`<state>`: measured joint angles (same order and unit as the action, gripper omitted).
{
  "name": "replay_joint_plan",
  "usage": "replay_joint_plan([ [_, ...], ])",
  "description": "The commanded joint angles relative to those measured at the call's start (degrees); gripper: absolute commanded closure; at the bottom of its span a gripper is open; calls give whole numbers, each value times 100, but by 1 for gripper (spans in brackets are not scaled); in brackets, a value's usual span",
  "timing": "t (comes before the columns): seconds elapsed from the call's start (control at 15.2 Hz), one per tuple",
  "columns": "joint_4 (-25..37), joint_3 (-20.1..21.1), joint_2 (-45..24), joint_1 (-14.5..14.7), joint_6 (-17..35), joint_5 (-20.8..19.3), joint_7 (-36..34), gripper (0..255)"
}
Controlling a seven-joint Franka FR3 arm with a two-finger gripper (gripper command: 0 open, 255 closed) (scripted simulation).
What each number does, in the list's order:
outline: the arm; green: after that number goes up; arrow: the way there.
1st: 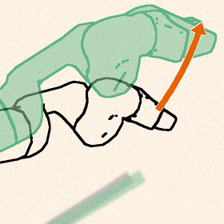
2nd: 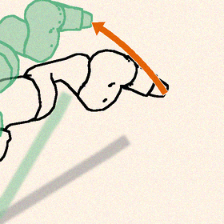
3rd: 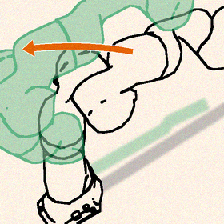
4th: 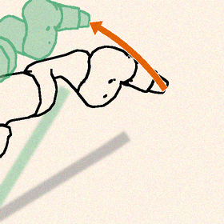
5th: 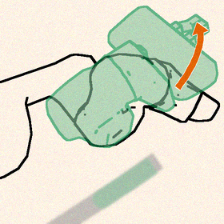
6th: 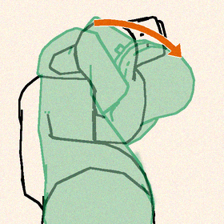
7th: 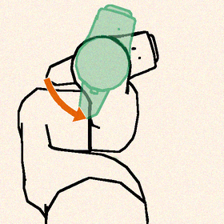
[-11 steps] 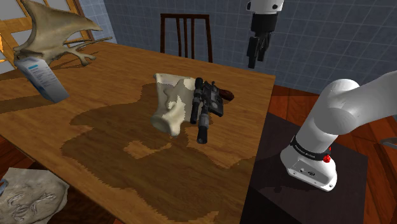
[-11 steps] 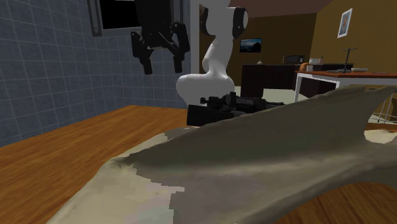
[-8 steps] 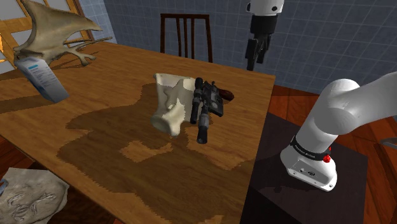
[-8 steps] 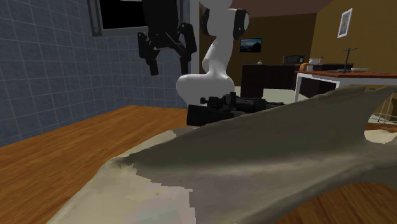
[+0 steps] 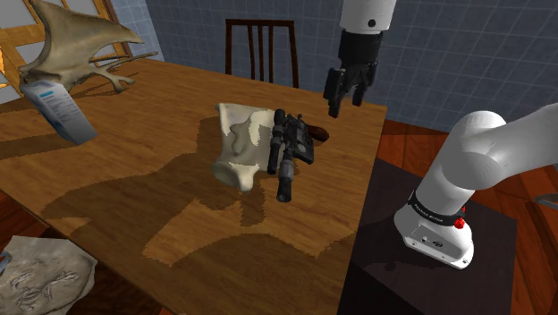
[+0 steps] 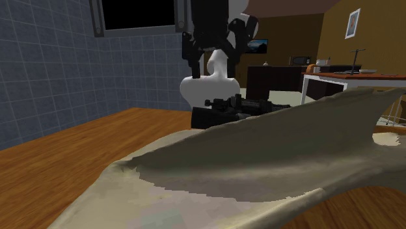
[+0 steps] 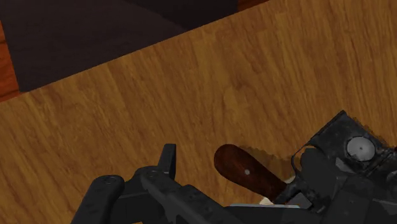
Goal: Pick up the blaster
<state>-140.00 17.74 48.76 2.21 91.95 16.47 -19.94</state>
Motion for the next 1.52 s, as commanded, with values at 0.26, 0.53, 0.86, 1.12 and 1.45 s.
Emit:
replay_joint_plan([
  [0.26,261,1075,-212,-65,394,608,-1520,0],
  [0.53,676,1837,-597,-282,696,834,-2513,0],
  [0.86,1399,2899,-1259,-803,1074,853,-3788,0],
  [1.12,1207,3012,-1274,-810,1300,909,-3799,0],
  [1.45,903,3155,-1300,-799,1643,993,-3779,0],
])
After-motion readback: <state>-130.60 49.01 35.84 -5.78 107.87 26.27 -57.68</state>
